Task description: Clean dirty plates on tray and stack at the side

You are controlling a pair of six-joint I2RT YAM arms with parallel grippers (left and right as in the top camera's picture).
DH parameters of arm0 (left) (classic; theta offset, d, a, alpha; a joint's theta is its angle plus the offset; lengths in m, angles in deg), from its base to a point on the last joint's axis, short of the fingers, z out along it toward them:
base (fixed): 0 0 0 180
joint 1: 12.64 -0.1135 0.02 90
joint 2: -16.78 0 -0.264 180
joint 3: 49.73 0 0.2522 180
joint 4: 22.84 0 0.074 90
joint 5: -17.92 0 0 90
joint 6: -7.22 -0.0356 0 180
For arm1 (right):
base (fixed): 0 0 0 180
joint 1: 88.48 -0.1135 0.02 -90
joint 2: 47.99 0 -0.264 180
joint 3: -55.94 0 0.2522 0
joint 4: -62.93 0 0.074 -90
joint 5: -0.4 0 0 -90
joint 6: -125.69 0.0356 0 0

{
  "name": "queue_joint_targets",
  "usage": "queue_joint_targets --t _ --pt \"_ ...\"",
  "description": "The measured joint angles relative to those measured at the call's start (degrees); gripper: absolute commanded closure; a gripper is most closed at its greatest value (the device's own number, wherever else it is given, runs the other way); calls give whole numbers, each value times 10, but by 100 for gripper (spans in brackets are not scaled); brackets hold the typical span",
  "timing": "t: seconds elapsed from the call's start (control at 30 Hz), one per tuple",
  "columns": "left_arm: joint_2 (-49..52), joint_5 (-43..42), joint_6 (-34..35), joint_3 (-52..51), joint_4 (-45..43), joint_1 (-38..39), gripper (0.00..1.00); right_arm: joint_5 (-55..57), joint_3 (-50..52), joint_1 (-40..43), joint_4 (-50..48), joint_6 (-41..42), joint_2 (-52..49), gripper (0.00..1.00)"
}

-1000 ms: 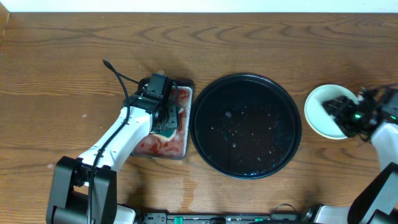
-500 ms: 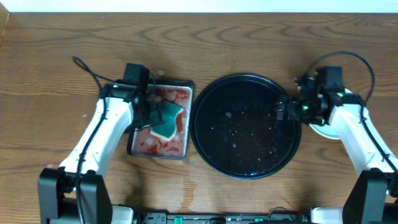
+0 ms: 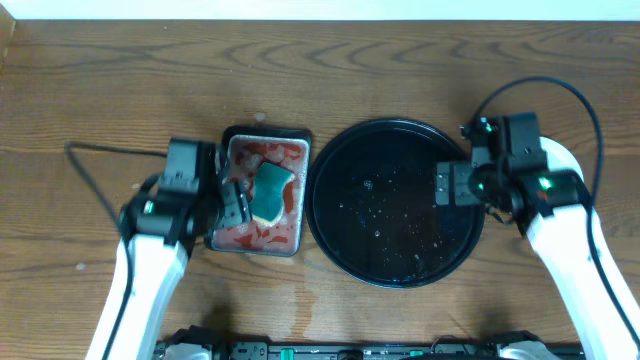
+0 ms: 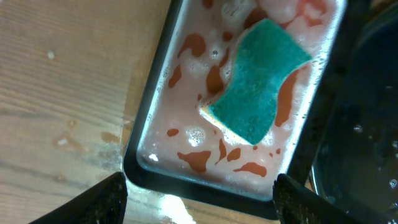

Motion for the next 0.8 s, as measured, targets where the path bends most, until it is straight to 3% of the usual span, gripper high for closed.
queue_joint_targets --t 0.33,0.53,0.8 --pt "-283 0 -17 -106 -39 0 17 21 159 -11 -42 8 295 1" --pt "-338 0 -17 -109 -39 0 16 23 178 -11 10 9 407 1" --pt "-339 0 -17 -109 -39 0 16 23 179 -11 87 9 424 1"
